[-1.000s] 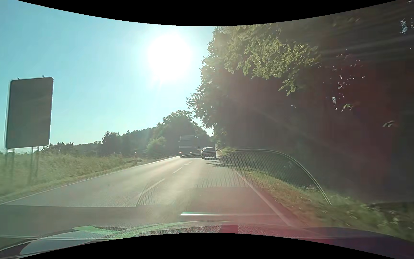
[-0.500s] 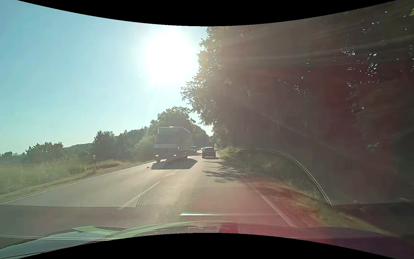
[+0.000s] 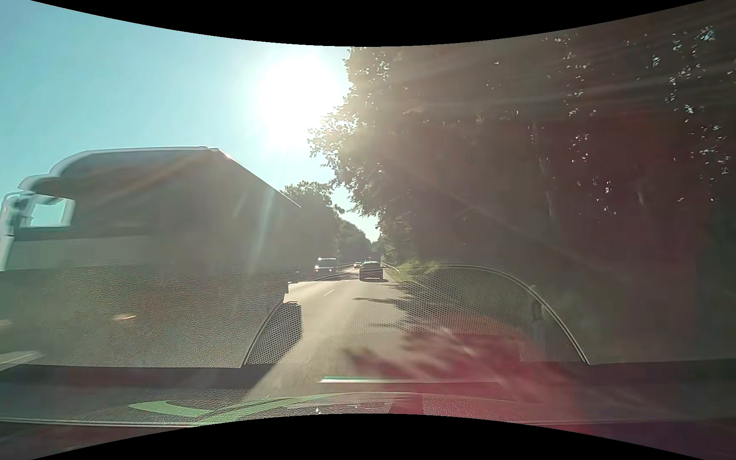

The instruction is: Follow the waypoints while adhering to traffic rules and regulations

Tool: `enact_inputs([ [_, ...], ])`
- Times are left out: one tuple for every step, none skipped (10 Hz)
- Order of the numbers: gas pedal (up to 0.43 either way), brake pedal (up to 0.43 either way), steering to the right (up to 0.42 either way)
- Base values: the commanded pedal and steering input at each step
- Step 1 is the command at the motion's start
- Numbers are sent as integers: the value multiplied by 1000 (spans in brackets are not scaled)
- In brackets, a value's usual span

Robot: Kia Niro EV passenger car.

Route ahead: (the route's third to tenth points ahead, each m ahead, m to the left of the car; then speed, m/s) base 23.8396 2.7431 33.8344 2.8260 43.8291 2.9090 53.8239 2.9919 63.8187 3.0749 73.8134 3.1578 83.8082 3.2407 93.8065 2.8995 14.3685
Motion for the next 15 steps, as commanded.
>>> enact_inputs([
  [157,0,-1],
  [157,0,-1],
  [157,0,-1],
  [157,0,-1],
  [157,0,1],
  [157,0,0],
  [157,0,0],
  [157,0,0],
  [157,0,0],
  [157,0,0],
  [157,0,-5],
  [157,0,-6],
  [157,0,-5],
  [157,0,-4],
  [157,0,-2],
])
